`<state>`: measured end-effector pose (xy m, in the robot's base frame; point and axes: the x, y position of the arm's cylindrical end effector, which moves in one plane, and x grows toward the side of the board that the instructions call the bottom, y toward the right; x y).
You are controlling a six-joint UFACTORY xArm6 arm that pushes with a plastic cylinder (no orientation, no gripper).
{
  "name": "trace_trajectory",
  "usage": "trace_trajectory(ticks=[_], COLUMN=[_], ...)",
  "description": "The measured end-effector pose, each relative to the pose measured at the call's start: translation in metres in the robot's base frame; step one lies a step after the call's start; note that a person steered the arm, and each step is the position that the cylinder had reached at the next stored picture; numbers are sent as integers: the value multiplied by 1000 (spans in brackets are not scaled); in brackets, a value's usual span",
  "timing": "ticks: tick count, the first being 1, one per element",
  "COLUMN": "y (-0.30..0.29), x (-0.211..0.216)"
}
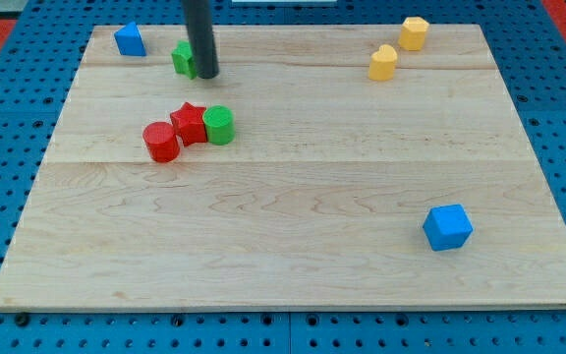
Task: Separate the green circle from the red star
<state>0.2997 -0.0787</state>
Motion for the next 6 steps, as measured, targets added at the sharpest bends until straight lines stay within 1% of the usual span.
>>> trace_trajectory(ticks=[1,2,3,4,5,6], y=[30,30,8,6,-36,-57], x=[51,77,75,65,62,62])
